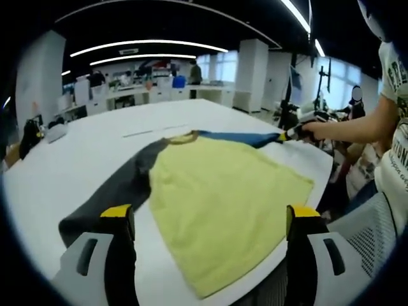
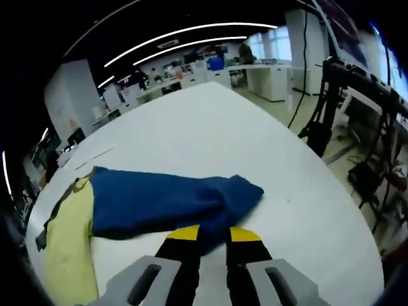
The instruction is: Fold the garment on the visible template until the final outline fits inside the template.
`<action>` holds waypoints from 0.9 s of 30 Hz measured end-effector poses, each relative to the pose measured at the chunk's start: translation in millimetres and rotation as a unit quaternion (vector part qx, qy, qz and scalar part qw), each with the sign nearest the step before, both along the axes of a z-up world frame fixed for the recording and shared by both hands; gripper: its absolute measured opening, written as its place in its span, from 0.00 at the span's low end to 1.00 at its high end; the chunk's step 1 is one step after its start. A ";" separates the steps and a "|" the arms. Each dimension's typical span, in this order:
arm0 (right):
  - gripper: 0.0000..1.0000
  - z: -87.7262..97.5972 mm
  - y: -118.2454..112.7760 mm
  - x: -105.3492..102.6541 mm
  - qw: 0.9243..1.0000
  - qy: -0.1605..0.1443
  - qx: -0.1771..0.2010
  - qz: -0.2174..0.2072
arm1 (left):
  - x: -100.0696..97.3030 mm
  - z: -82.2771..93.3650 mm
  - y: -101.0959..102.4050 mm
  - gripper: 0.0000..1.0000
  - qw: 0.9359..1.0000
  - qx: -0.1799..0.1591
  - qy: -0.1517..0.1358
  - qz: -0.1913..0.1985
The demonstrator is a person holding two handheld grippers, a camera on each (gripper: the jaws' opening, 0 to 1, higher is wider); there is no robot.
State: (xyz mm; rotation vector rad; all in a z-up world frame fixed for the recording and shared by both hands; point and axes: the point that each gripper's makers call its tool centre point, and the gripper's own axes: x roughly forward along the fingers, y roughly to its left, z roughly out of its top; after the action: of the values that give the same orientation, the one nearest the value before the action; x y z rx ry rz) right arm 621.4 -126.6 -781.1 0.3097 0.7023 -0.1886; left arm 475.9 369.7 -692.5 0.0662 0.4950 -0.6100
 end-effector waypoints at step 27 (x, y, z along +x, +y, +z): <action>0.00 22.1 111.8 44.7 0.952 -0.018 -0.152 0.265 | -2.0 1.9 6.7 0.94 1.000 -0.014 0.000 0.017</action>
State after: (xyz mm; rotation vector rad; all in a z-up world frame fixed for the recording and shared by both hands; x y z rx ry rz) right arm 666.1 -14.8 -759.0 -0.1756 0.6851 0.2212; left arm 473.9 376.4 -690.6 0.0318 0.4858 -0.5837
